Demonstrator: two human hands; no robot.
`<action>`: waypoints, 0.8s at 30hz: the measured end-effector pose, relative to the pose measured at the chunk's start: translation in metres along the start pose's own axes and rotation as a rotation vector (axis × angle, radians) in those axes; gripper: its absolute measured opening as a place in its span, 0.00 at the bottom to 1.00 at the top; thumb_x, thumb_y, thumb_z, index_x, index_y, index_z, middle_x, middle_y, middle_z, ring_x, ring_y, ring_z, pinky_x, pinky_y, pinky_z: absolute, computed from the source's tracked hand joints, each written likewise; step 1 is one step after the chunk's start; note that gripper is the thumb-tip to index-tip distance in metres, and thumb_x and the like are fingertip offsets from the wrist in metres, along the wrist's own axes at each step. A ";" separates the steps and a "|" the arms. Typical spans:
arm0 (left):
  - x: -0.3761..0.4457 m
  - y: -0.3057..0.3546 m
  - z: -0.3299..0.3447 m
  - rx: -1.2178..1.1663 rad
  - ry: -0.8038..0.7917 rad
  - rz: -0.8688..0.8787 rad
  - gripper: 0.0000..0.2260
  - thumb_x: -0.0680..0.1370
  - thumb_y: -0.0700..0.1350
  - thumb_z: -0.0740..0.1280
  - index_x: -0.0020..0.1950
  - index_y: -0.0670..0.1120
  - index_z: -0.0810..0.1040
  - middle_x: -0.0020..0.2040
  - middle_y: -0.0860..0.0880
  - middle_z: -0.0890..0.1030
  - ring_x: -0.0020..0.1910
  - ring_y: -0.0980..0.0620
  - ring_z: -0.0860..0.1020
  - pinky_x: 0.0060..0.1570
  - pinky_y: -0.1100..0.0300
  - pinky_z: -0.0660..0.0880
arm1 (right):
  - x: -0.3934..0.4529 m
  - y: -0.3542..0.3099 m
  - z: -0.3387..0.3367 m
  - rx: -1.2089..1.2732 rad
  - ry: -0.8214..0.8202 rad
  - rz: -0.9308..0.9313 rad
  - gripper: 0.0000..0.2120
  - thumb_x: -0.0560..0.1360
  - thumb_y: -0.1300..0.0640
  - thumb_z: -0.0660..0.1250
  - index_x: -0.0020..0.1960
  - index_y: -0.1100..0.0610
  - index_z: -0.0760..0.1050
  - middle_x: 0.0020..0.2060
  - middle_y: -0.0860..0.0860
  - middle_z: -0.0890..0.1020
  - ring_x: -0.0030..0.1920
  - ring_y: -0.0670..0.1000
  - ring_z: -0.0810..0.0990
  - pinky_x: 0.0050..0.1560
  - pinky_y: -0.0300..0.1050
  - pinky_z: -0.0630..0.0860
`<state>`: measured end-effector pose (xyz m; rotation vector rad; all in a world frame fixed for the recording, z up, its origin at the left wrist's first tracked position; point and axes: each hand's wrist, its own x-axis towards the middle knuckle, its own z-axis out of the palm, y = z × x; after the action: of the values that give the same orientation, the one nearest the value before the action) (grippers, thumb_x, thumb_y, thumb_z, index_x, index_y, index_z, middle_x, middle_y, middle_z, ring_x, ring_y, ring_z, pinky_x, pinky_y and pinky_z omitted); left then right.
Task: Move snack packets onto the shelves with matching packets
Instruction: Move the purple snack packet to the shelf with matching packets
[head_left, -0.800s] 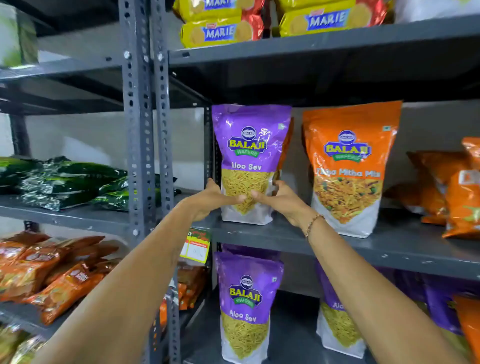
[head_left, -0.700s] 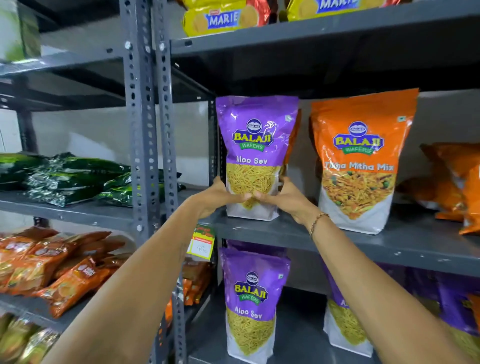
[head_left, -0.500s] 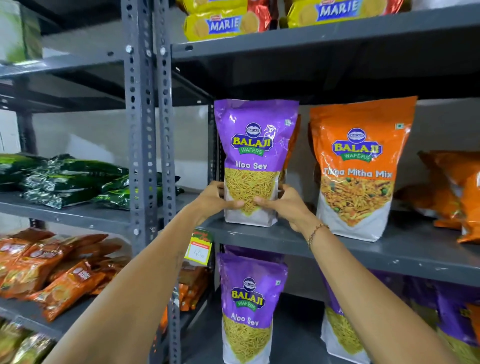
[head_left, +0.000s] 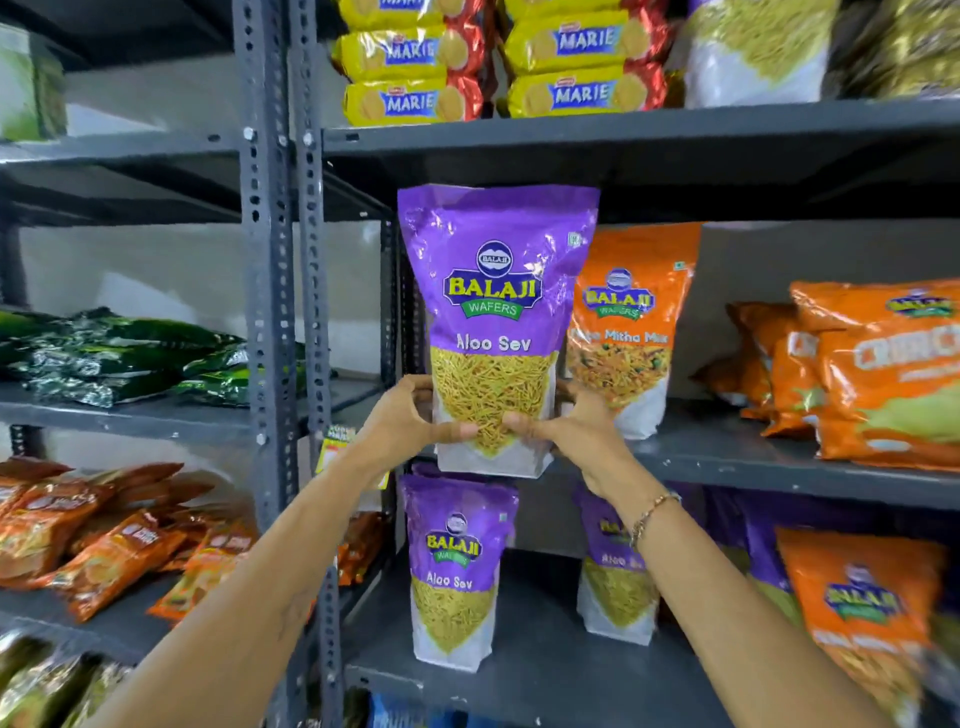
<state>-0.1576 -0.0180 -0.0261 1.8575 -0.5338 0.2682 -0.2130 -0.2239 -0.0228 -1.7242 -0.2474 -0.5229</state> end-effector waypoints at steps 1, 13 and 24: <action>-0.011 0.001 0.008 -0.003 -0.004 0.005 0.37 0.53 0.54 0.82 0.58 0.47 0.73 0.52 0.51 0.82 0.50 0.55 0.81 0.54 0.59 0.76 | -0.015 0.000 -0.005 0.002 0.011 0.005 0.17 0.63 0.57 0.79 0.45 0.49 0.74 0.39 0.40 0.80 0.38 0.39 0.78 0.28 0.28 0.73; -0.117 -0.050 0.114 -0.033 -0.143 -0.071 0.36 0.60 0.43 0.81 0.63 0.45 0.68 0.55 0.50 0.76 0.56 0.50 0.75 0.57 0.55 0.73 | -0.144 0.101 -0.063 -0.065 0.132 0.187 0.31 0.59 0.59 0.82 0.59 0.56 0.74 0.54 0.53 0.82 0.45 0.40 0.83 0.44 0.33 0.79; -0.117 -0.148 0.219 0.023 -0.237 -0.311 0.42 0.52 0.45 0.83 0.61 0.42 0.69 0.54 0.46 0.80 0.52 0.47 0.79 0.56 0.49 0.76 | -0.163 0.228 -0.101 -0.137 0.100 0.353 0.33 0.59 0.66 0.80 0.61 0.58 0.72 0.49 0.52 0.81 0.43 0.35 0.80 0.41 0.26 0.75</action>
<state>-0.2043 -0.1560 -0.2756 1.9751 -0.3938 -0.1554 -0.2766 -0.3533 -0.2839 -1.8182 0.1666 -0.3701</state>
